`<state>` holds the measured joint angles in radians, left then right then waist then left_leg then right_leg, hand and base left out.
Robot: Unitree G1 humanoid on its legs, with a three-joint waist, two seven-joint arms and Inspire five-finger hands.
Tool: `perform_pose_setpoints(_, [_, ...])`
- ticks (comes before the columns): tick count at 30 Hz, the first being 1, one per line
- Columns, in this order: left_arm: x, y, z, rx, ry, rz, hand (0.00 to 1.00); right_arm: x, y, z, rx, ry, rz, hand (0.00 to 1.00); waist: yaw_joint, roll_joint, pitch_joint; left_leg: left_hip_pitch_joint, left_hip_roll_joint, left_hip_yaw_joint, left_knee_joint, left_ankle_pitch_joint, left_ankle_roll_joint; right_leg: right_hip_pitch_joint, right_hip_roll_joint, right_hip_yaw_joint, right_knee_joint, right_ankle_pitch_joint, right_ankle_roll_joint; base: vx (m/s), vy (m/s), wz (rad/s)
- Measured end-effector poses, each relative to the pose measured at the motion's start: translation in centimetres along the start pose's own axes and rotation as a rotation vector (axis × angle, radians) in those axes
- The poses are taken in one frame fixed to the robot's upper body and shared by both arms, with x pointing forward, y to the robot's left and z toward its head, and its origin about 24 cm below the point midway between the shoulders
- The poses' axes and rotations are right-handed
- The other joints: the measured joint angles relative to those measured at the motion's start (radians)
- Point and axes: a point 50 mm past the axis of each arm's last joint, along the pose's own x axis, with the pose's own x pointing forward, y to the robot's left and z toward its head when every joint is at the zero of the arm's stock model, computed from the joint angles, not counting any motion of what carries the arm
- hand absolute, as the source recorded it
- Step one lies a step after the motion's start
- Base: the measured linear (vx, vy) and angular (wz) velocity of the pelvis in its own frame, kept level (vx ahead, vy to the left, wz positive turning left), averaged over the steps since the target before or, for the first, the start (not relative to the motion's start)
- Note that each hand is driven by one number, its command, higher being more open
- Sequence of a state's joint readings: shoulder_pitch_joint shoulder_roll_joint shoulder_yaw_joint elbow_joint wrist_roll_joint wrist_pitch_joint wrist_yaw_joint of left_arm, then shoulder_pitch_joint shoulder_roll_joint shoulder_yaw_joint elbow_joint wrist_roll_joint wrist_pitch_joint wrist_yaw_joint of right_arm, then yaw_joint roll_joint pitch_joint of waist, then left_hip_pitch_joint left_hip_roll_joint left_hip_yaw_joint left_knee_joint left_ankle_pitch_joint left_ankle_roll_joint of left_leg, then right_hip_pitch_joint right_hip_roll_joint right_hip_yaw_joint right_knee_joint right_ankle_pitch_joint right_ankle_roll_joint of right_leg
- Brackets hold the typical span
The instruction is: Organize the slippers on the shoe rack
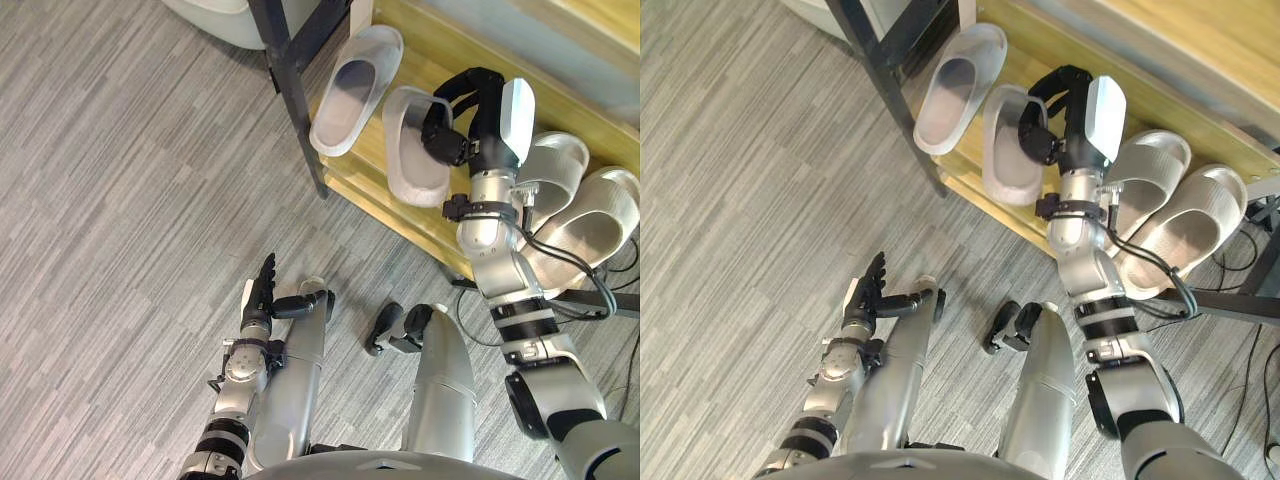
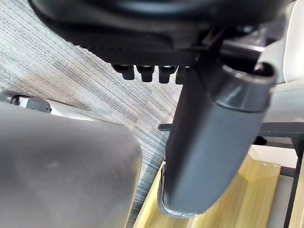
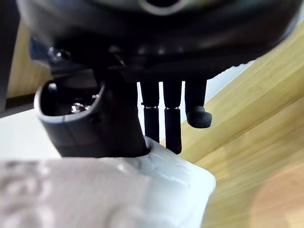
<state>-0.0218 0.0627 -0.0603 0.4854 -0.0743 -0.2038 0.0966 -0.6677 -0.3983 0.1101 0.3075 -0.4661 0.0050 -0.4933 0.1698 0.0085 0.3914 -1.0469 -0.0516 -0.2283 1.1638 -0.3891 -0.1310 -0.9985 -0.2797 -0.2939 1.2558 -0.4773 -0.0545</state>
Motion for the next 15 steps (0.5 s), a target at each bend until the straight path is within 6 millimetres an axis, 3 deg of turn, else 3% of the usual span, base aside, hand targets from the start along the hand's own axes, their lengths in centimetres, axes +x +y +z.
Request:
perform_pose_setpoints(1, [-0.1,-0.1,0.3,-0.006,-0.019,-0.007,1.0,0.6,-0.4,0.1,-0.01,-0.006,-0.022,1.0,0.006,0.0,0.0,-0.018,-0.006,-0.004,0.007,0.001,-0.002,-0.017,-0.005,-0.002,0.01,0.0,-0.005,0.03,0.028,0.14])
perform_pose_setpoints(5, [-0.3,0.0,0.7,-0.001,-0.047,-0.017,1.0,2.1,-1.3,0.3,-0.027,-0.01,-0.091,1.0,0.016,-0.003,0.001,-0.051,-0.017,-0.01,0.011,0.009,-0.004,-0.045,-0.017,-0.007,0.02,-0.005,-0.001,0.01,0.033,0.11])
perform_pose_setpoints(8, [1.1,1.8,0.8,0.064,-0.016,0.081,1.0,3.0,-1.8,1.2,0.007,-0.018,-0.138,1.0,0.005,-0.034,0.019,-0.072,-0.023,-0.01,0.003,0.023,-0.01,-0.071,-0.028,-0.008,0.028,-0.007,0.0,-0.01,0.015,0.1])
perform_pose_setpoints(10, [1.6,3.2,0.2,0.063,0.034,0.147,1.0,3.7,-2.1,1.8,0.022,-0.027,-0.171,1.0,-0.009,-0.069,0.038,-0.1,-0.026,-0.016,0.014,0.026,-0.015,-0.097,-0.03,-0.012,0.041,-0.009,-0.004,0.0,0.014,0.07])
perform_pose_setpoints(15, [2.0,2.1,0.7,0.02,0.01,0.151,1.0,4.0,-1.8,2.3,0.062,0.001,-0.211,1.0,-0.003,-0.073,0.041,-0.109,-0.041,-0.02,0.024,0.03,-0.017,-0.099,-0.045,-0.016,0.05,-0.011,-0.005,0.02,0.036,0.08])
